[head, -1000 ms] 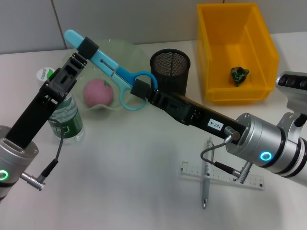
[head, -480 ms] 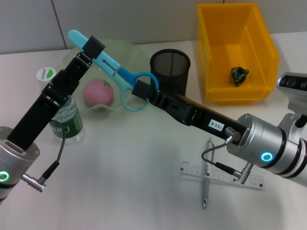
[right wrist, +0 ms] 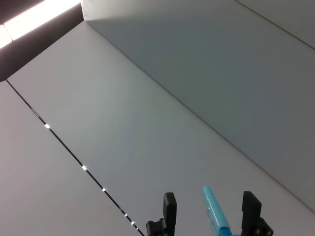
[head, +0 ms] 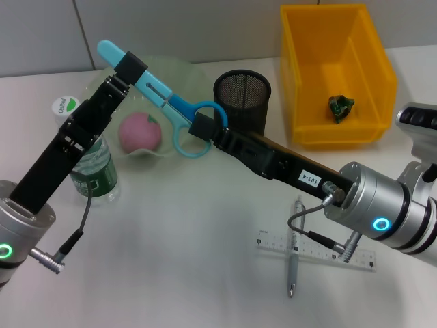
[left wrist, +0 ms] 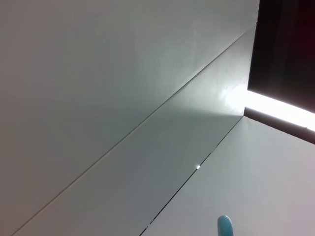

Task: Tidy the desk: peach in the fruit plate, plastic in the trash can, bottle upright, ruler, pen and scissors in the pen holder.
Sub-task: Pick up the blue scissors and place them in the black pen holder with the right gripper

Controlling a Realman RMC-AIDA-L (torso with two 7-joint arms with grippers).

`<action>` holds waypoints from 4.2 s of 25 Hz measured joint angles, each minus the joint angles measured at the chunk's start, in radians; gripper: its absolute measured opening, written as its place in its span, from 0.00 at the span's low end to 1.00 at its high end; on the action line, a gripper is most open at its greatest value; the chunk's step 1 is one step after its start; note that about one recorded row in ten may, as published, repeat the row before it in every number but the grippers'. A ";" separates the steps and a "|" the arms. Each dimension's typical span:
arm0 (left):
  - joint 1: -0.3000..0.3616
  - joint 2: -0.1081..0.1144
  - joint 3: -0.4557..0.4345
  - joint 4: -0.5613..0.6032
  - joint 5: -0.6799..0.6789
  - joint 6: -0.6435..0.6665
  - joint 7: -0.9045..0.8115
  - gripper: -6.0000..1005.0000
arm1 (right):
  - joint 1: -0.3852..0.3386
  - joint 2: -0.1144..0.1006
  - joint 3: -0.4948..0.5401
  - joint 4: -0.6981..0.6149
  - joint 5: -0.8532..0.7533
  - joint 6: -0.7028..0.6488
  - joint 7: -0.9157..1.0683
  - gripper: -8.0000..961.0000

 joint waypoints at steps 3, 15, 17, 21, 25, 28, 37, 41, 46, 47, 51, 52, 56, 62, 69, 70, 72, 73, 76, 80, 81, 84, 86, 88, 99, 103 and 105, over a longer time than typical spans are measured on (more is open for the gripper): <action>0.002 0.000 0.000 0.001 0.000 0.000 0.003 0.85 | -0.002 0.000 0.001 0.000 0.000 -0.003 -0.008 0.10; 0.016 0.000 0.015 0.076 0.043 0.018 0.007 0.85 | -0.061 -0.002 0.010 -0.070 0.005 -0.092 -0.053 0.10; 0.025 0.001 0.017 0.126 0.068 0.025 0.004 0.85 | -0.078 -0.004 0.024 -0.092 0.006 -0.107 -0.058 0.10; 0.052 0.008 0.024 0.233 0.113 0.025 -0.002 0.85 | -0.114 -0.008 0.044 -0.149 0.007 -0.122 -0.050 0.10; 0.085 0.011 0.026 0.335 0.182 -0.002 0.003 0.84 | -0.134 -0.010 0.045 -0.228 0.007 -0.130 -0.022 0.10; 0.096 0.014 0.026 0.381 0.228 -0.017 0.005 0.84 | -0.145 -0.012 0.044 -0.307 0.007 -0.119 0.019 0.10; 0.113 0.021 0.026 0.569 0.517 -0.105 0.043 0.84 | -0.144 -0.045 0.031 -0.508 -0.029 -0.082 0.140 0.11; 0.122 0.025 0.022 0.615 0.607 -0.133 0.060 0.84 | -0.134 -0.071 0.024 -0.592 -0.080 -0.071 0.218 0.11; 0.144 0.031 0.015 0.622 0.623 -0.155 0.099 0.84 | -0.113 -0.080 0.006 -0.755 -0.165 -0.030 0.369 0.11; 0.147 0.031 0.015 0.622 0.622 -0.156 0.099 0.84 | -0.109 -0.080 0.005 -0.790 -0.182 -0.027 0.401 0.11; 0.168 0.032 0.009 0.623 0.615 -0.160 0.110 0.84 | -0.076 -0.091 -0.002 -0.948 -0.284 -0.005 0.564 0.11; 0.170 0.031 0.007 0.623 0.615 -0.160 0.112 0.84 | -0.061 -0.098 -0.009 -0.978 -0.314 -0.004 0.606 0.11; 0.174 0.026 0.001 0.624 0.618 -0.161 0.116 0.84 | 0.007 -0.130 -0.059 -1.097 -0.427 -0.010 0.777 0.12; 0.175 0.021 0.005 0.616 0.622 -0.175 0.116 0.84 | 0.136 -0.163 -0.179 -1.250 -0.642 -0.016 0.973 0.12; 0.180 0.016 0.011 0.614 0.638 -0.211 0.115 0.84 | 0.364 -0.180 -0.190 -1.220 -0.964 -0.025 1.076 0.12; 0.180 0.016 0.011 0.614 0.638 -0.211 0.115 0.84 | 0.364 -0.180 -0.190 -1.220 -0.964 -0.025 1.076 0.12; 0.184 0.014 0.010 0.614 0.634 -0.222 0.115 0.84 | 0.423 -0.179 -0.191 -1.202 -1.042 -0.020 1.091 0.12; 0.184 0.014 0.010 0.614 0.634 -0.222 0.115 0.84 | 0.423 -0.179 -0.191 -1.202 -1.042 -0.020 1.091 0.12; 0.184 0.012 0.011 0.613 0.631 -0.226 0.115 0.84 | 0.480 -0.178 -0.194 -1.164 -1.116 -0.013 1.105 0.13; 0.184 0.012 0.008 0.612 0.631 -0.229 0.115 0.84 | 0.534 -0.176 -0.224 -1.106 -1.182 0.014 1.129 0.13; 0.184 0.012 0.007 0.611 0.631 -0.230 0.115 0.84 | 0.552 -0.175 -0.255 -1.069 -1.192 0.043 1.142 0.13; 0.181 0.011 0.009 0.604 0.631 -0.236 0.117 0.85 | 0.571 -0.169 -0.317 -1.013 -1.196 0.091 1.164 0.13; 0.180 0.011 0.010 0.599 0.631 -0.238 0.119 0.85 | 0.580 -0.161 -0.350 -0.984 -1.197 0.125 1.172 0.13; 0.176 0.011 0.010 0.590 0.631 -0.243 0.124 0.85 | 0.585 -0.154 -0.362 -0.970 -1.198 0.142 1.173 0.13; 0.173 0.011 0.011 0.587 0.631 -0.248 0.131 0.85 | 0.616 -0.099 -0.448 -0.839 -1.222 0.305 1.200 0.14; 0.173 0.011 0.012 0.587 0.631 -0.247 0.131 0.85 | 0.613 -0.097 -0.449 -0.838 -1.226 0.314 1.202 0.14; 0.173 0.011 0.012 0.587 0.631 -0.247 0.132 0.85 | 0.609 -0.096 -0.449 -0.837 -1.229 0.330 1.211 0.14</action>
